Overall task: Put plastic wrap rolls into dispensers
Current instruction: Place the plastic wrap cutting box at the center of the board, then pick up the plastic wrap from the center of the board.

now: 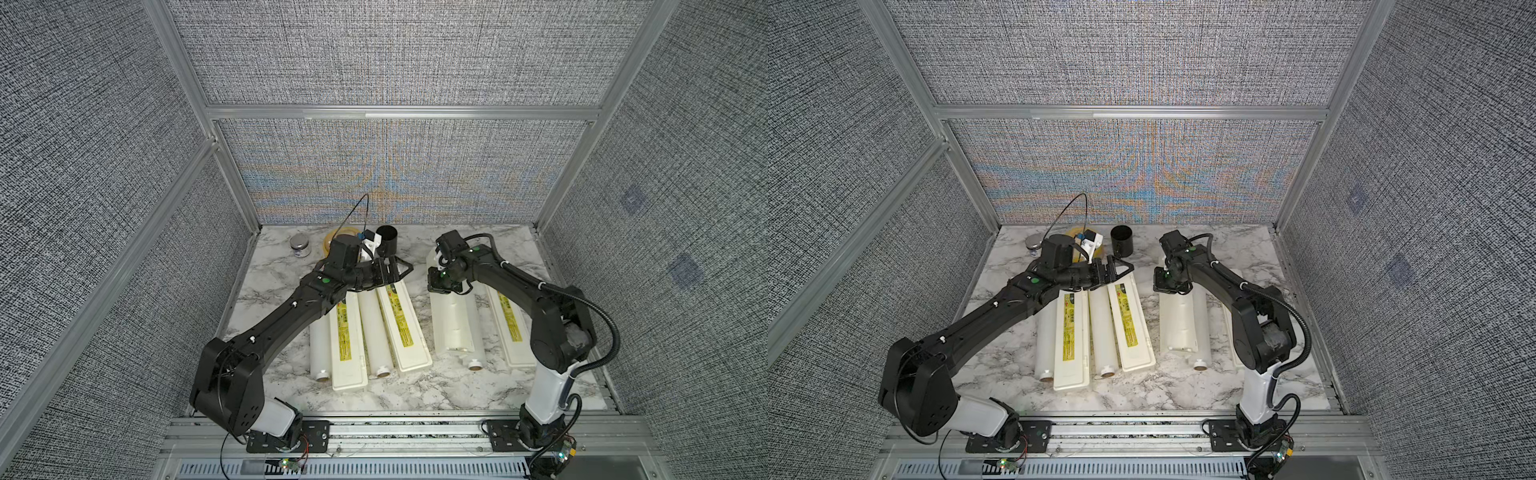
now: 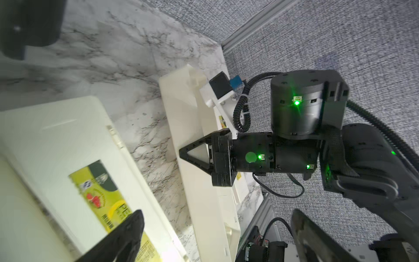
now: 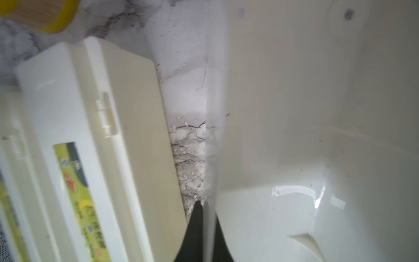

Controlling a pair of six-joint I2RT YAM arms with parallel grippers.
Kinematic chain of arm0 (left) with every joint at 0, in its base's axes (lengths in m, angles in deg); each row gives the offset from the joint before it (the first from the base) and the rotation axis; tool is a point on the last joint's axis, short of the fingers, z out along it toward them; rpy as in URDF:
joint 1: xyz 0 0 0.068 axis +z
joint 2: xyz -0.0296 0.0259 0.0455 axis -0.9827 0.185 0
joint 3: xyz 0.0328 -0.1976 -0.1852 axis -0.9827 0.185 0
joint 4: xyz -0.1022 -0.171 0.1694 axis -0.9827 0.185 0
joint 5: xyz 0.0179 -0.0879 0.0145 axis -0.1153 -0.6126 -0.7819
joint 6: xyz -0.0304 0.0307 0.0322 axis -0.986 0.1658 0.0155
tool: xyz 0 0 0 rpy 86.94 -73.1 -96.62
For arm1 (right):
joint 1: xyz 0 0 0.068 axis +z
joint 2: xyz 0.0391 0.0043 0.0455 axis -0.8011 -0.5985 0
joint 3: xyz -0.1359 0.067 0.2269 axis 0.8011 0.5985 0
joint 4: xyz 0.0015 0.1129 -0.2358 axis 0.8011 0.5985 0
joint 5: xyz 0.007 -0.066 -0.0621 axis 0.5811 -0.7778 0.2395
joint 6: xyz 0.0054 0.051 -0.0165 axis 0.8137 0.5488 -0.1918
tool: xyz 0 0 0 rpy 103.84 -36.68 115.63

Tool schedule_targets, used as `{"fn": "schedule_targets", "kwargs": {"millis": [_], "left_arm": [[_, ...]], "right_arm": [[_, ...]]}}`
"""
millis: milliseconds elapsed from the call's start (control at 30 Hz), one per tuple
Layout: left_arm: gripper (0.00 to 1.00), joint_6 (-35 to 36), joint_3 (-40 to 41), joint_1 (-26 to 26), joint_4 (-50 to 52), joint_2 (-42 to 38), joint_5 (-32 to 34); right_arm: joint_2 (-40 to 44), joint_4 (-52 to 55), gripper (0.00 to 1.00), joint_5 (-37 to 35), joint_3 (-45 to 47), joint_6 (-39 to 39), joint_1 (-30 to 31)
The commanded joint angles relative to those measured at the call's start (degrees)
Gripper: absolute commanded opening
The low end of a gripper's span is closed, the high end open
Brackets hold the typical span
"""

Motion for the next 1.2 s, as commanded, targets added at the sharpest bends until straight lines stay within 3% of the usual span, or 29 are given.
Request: {"fn": "schedule_targets", "kwargs": {"millis": [0, 200, 300, 367, 567, 867, 1000, 1167], "left_arm": [[1.00, 2.6, 0.9, 0.1, 3.0, -1.0, 4.6], [1.00, 2.8, 2.2, 0.6, 3.0, -0.2, 4.5], [1.00, 2.7, 2.6, 0.9, 2.7, 0.5, 3.9], [1.00, 2.8, 2.4, 0.9, 2.6, 1.1, 3.5], [0.99, 2.0, 1.8, 0.6, 2.7, 3.0, 3.1], [0.98, 3.8, -3.4, -2.8, 8.9, 6.1, 8.5], [0.98, 3.4, -4.7, -3.6, 8.9, 7.3, 8.8], [0.98, 2.8, -5.1, -4.5, 8.9, 7.9, 9.1]], "right_arm": [[-2.5, 2.8, 0.03, -7.5, -2.3, 0.1, 1.5], [-5.9, 6.2, 0.14, -8.0, -6.3, -0.5, 2.0], [-4.5, 7.8, 0.36, -8.9, -6.9, -1.1, 2.1], [-3.0, 8.6, 0.45, -8.8, -7.0, -1.6, 2.0], [5.1, 10.3, 0.54, -7.7, -3.3, -3.9, -0.3], [14.4, 11.8, 0.74, -9.3, 11.3, -11.1, -11.5], [15.1, 10.1, 0.86, -7.8, 15.6, -13.2, -14.3], [11.5, 7.3, 0.89, -6.8, 18.4, -14.6, -16.4]]}}
